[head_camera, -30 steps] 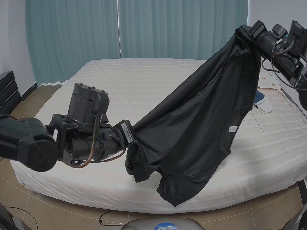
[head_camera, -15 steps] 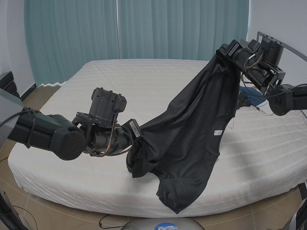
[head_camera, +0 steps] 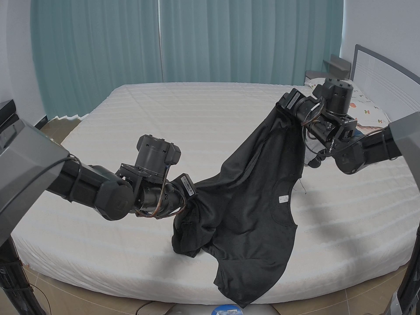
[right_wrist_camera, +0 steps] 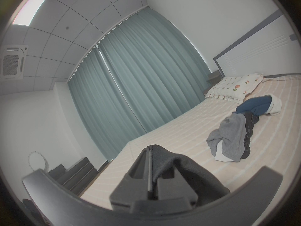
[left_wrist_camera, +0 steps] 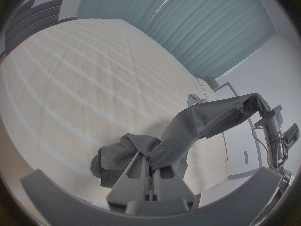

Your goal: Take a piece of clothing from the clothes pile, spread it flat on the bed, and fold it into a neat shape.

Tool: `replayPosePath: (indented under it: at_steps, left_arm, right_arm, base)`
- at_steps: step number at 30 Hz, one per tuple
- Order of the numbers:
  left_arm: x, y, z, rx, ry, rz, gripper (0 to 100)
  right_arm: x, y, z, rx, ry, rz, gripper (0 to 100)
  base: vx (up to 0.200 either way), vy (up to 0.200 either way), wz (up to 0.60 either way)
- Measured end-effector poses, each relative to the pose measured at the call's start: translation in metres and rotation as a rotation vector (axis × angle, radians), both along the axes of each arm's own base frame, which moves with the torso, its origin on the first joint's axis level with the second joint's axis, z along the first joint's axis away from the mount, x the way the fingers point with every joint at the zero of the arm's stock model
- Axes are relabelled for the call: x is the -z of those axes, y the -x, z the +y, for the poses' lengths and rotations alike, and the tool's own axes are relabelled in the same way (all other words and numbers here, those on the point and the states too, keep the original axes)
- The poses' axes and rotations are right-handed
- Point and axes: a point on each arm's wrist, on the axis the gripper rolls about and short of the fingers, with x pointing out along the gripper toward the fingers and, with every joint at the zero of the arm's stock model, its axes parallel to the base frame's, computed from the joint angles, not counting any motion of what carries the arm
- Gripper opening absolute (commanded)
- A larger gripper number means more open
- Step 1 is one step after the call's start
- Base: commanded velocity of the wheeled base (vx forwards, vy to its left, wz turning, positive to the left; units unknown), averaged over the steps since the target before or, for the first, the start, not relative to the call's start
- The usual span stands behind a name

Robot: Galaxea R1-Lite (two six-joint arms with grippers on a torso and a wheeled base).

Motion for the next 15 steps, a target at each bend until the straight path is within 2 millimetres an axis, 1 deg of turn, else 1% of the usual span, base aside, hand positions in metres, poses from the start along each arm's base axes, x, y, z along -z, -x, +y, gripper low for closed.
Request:
replayPosePath:
  at_steps: [2, 3, 7, 8, 11, 12, 13, 15]
  left_arm:
    - [0.005, -0.007, -0.001, -0.019, 0.014, 0.002, 0]
    - [0.008, -0.014, -0.001, -0.038, 0.027, 0.005, 0]
    - [0.02, -0.035, 0.001, -0.096, 0.06, 0.018, 0]
    - [0.024, -0.04, 0.002, -0.11, 0.064, 0.025, 0]
    - [0.039, -0.055, 0.007, -0.146, 0.068, 0.042, 0]
    - [0.044, -0.059, 0.009, -0.156, 0.068, 0.048, 100]
    - [0.049, -0.064, 0.011, -0.167, 0.068, 0.053, 100]
    - [0.054, -0.071, 0.015, -0.18, 0.072, 0.056, 100]
  right_arm:
    - [0.014, -0.009, 0.003, 0.015, 0.005, 0.019, 0]
    - [0.024, -0.016, 0.005, 0.026, 0.008, 0.03, 0]
    - [0.054, -0.036, 0.011, 0.059, 0.016, 0.059, 0]
    - [0.065, -0.041, 0.012, 0.069, 0.02, 0.072, 0]
    - [0.089, -0.053, 0.015, 0.09, 0.031, 0.101, 0]
    - [0.098, -0.057, 0.016, 0.096, 0.036, 0.112, 100]
    - [0.107, -0.06, 0.017, 0.1, 0.042, 0.124, 100]
    - [0.119, -0.065, 0.018, 0.106, 0.053, 0.142, 100]
  base:
    - [0.0, 0.0, 0.0]
    - [0.0, 0.0, 0.0]
    - [0.0, 0.0, 0.0]
    - [0.0, 0.0, 0.0]
    - [0.0, 0.0, 0.0]
    - [0.0, 0.0, 0.0]
    - [0.0, 0.0, 0.0]
    - [0.0, 0.0, 0.0]
